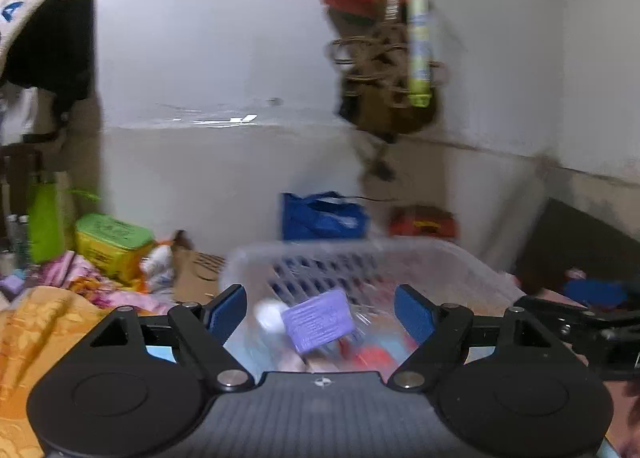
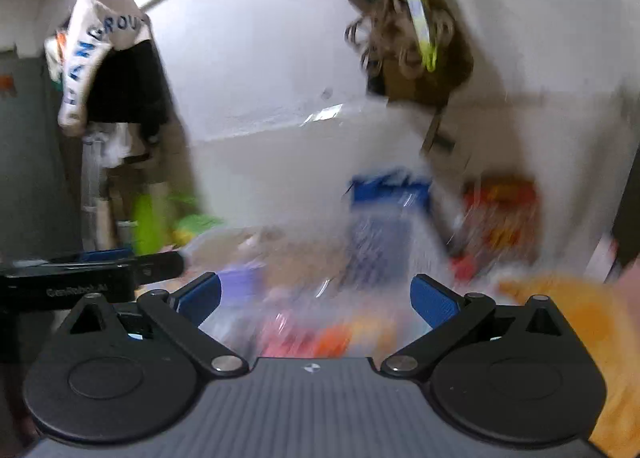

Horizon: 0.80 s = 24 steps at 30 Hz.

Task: Organize objects
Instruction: 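Open both grippers over the basket to drop the bottle and cup, then grasp the white KENT pack with the right gripper while the left grasps the pink THANK YOU box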

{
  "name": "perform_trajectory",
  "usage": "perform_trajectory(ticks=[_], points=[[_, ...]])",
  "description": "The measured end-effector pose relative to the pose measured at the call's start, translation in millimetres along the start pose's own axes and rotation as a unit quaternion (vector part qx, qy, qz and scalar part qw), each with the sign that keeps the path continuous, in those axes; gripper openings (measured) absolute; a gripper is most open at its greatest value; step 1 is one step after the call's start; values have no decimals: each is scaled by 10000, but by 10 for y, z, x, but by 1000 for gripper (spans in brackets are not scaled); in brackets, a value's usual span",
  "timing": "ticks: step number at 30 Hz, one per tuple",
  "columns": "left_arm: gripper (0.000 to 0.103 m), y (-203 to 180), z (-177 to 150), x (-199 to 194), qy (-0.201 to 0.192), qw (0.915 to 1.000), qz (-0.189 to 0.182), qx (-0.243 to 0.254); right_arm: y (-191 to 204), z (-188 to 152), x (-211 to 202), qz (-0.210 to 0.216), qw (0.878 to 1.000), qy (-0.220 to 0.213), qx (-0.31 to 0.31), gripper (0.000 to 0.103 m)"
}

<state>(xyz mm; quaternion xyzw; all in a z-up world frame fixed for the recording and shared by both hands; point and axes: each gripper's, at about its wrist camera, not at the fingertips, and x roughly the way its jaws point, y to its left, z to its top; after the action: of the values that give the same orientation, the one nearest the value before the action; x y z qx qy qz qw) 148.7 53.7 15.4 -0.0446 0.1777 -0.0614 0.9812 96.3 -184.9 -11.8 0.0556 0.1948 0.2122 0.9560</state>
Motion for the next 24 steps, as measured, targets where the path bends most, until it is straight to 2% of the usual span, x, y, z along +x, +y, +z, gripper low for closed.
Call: perform_trajectory(ticks=[2,3,6,8,10,12,15,19,21,22,24], points=[[100,-83,-240,-169,92,9996,-257,87,-86,-271,-140,165,9994,180,231,103],[100,-135,-357,-170,245,9992,-291,117,-118,-411,-185,84,9989,405,213,103],[99,-293,-672,2,849,9956,-345,198,-235,-706,-223,-300,9967,691,298,103],[95,-386,-817,155,1203,9922,-259,222,-284,-839,-202,-274,9939,978,419,103],[94,-466,-916,239,1406,9895,-206,250,-287,-910,-190,-254,9932,1077,369,103],[94,-557,-949,288,1353,9900,-71,384,-255,-932,-178,-351,9935,1061,234,103],[95,-609,-1012,400,1522,9872,218,428,-184,-951,-114,-366,9929,1131,75,103],[95,-525,-1034,458,1570,9876,57,53,-85,-1016,-66,-361,9915,1241,-136,103],[86,-475,-1034,427,1495,9888,-56,14,-67,-1010,-12,-300,9914,1269,-121,103],[77,-453,-1035,421,1459,9892,-86,-64,-57,-1001,13,-259,9914,1273,-123,103],[77,-428,-1044,406,1405,9899,69,-146,-39,-983,77,-241,9911,1301,-127,103]])
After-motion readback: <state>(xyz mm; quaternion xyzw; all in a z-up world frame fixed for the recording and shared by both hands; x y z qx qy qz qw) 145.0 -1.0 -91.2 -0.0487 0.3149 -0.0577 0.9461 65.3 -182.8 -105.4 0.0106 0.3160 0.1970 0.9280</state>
